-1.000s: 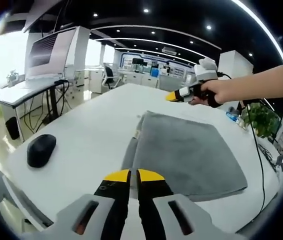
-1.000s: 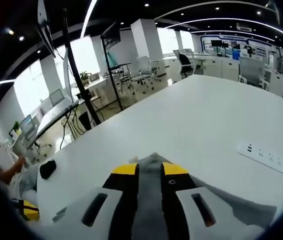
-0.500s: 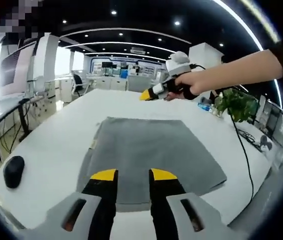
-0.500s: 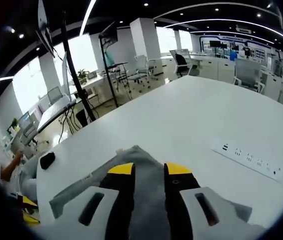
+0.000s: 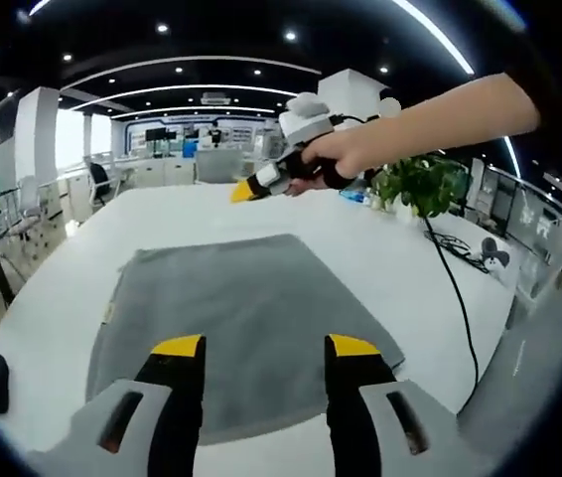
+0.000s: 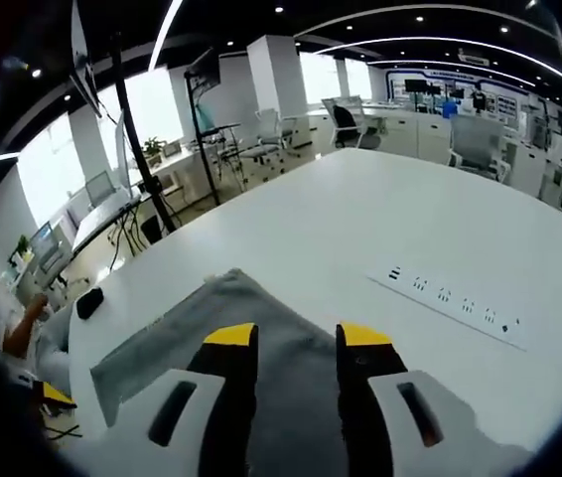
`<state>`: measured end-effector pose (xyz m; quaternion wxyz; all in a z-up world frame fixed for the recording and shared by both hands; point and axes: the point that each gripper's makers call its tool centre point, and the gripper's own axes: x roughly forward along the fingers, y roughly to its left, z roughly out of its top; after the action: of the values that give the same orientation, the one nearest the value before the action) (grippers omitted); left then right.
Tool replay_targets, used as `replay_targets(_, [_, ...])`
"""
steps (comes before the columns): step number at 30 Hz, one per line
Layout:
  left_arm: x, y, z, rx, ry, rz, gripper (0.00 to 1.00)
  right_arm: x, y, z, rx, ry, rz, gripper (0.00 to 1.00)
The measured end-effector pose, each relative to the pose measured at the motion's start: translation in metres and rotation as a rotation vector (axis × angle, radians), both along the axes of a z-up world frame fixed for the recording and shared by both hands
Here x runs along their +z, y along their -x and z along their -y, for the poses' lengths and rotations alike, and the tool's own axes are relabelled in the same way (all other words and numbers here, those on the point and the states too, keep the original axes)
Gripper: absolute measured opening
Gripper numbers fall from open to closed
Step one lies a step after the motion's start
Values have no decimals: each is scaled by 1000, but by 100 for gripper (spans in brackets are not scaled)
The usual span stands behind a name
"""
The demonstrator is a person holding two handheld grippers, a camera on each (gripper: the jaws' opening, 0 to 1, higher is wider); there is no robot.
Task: Fold the towel on the table until its edges align and the towel forms a compact rectangular stack.
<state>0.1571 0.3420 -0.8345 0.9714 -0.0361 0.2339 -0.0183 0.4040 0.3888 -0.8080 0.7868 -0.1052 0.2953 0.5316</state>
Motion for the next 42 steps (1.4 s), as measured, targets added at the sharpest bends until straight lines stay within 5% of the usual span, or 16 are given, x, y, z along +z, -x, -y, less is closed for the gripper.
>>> replay_targets(6, [-3,-11,25,-92,4,-21,67,-11,-5,25,0,44,3,36])
replay_targets(22, [-21,-26,93,-292,-11,-98,68,-35,-31,87,-93,67,-53,35])
replay_targets(42, [-38,-23,145,-448,6,-158,48,-62,-39,122,-133,78,-99,33])
